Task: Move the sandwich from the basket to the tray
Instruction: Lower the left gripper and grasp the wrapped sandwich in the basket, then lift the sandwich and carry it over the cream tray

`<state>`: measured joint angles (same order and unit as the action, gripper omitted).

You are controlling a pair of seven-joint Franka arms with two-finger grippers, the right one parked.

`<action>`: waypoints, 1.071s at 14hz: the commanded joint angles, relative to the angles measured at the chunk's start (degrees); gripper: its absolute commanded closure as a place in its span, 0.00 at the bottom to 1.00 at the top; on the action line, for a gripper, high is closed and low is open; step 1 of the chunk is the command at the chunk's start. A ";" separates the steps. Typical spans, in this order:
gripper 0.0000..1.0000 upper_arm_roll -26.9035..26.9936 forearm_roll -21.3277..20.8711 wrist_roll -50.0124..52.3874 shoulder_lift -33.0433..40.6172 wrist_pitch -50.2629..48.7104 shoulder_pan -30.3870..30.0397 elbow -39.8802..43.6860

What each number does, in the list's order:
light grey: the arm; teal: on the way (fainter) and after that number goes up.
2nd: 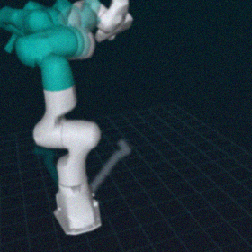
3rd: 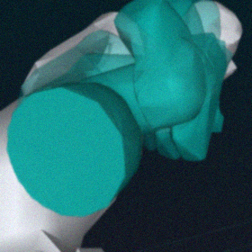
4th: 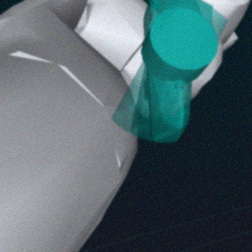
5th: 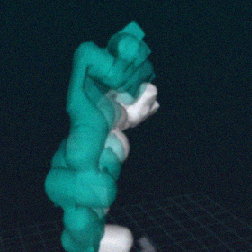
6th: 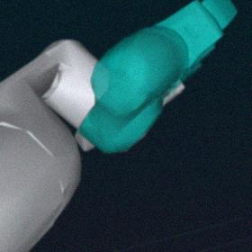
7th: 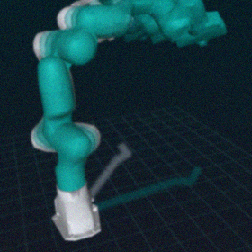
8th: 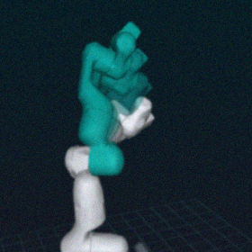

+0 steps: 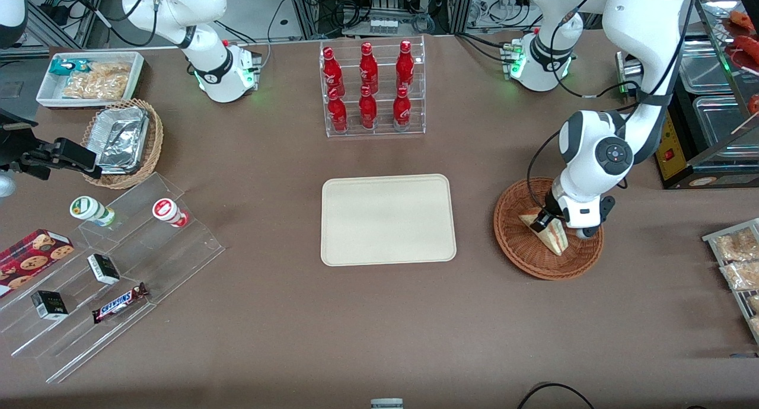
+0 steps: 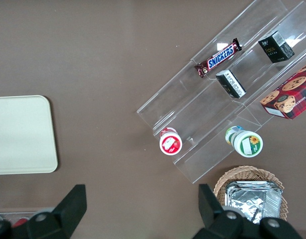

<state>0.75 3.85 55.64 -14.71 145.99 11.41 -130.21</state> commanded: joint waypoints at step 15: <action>0.99 -0.31 -0.42 -17.61 -12.26 -25.41 20.30 30.70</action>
<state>-0.26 3.45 34.09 -22.85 121.83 28.18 -105.99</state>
